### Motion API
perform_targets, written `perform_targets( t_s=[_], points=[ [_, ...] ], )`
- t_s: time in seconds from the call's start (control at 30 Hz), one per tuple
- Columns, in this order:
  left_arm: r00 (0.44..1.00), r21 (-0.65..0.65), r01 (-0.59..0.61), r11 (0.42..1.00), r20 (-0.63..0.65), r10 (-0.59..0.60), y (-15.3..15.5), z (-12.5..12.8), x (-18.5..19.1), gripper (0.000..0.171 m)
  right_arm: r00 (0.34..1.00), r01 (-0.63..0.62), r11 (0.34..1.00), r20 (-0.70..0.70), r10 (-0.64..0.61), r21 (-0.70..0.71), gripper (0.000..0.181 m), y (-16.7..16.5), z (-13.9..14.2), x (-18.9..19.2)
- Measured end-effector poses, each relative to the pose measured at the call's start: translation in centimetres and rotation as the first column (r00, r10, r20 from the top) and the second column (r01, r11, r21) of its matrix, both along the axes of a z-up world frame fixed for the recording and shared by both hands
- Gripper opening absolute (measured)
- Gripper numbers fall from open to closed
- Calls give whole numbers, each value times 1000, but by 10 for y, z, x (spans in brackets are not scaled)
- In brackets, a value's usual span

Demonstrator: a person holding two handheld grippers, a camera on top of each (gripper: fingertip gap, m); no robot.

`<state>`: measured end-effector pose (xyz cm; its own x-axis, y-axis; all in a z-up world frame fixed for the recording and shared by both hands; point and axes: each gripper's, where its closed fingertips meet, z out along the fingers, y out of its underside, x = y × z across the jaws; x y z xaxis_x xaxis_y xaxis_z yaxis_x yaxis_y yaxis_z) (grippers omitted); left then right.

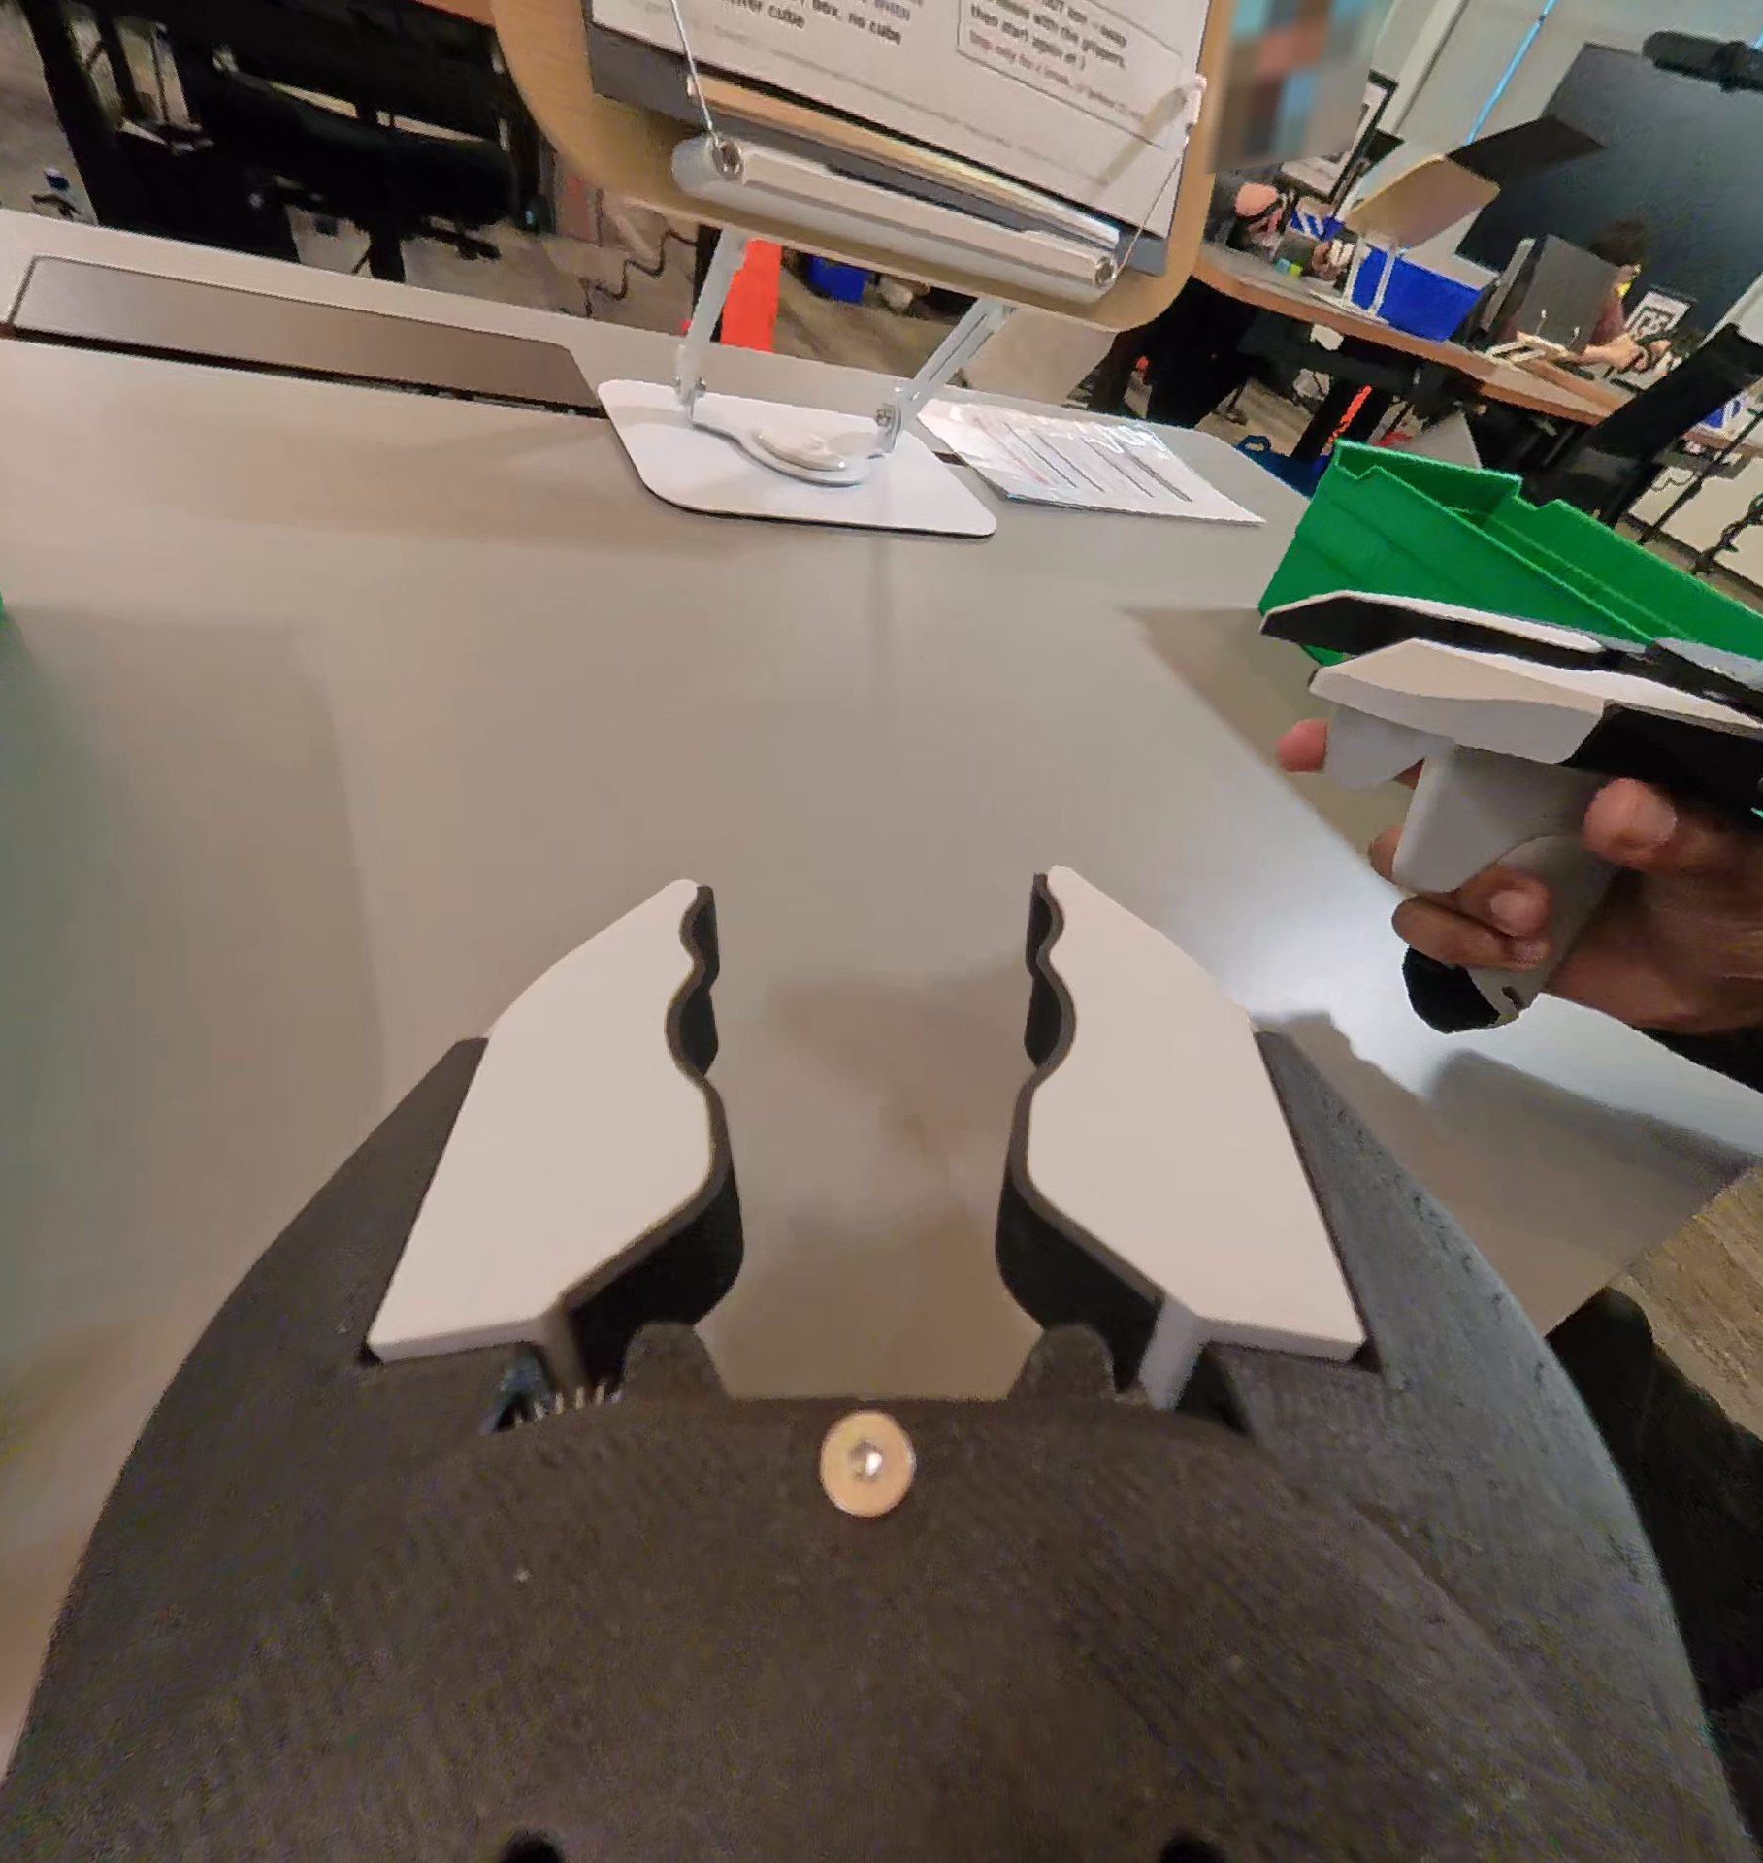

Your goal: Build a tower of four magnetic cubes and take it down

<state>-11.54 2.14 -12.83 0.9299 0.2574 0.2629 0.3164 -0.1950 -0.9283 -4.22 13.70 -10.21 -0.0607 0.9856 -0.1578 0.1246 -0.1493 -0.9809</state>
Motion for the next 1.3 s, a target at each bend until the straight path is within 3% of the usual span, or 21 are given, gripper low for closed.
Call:
perform_targets(
  t_s=[0.17,0.4,0.67,0.83,1.03,1.3],
  points=[
    [1000,-13,6,1000,9,-6,-2,-3,1,69,992,-51,998,113,56,-45,84,-9,-23,-9],
    [1000,-56,21,998,-13,-22,3,-10,4,84,984,-69,990,154,88,-124,91,-7,-32,-8],
    [997,-31,50,998,-51,-52,16,-3,8,91,975,-77,967,186,125,-244,93,-4,-38,2],
    [993,-32,101,994,-57,-103,27,-3,19,91,980,-60,967,172,104,-247,91,2,-36,10],
    [987,-19,155,988,-40,-155,36,-1,28,86,986,-88,975,122,115,-205,70,2,-27,20],
    [974,9,224,975,-24,-223,48,3,42,79,991,-95,974,68,111,-204,61,5,-18,32]
  ],
)
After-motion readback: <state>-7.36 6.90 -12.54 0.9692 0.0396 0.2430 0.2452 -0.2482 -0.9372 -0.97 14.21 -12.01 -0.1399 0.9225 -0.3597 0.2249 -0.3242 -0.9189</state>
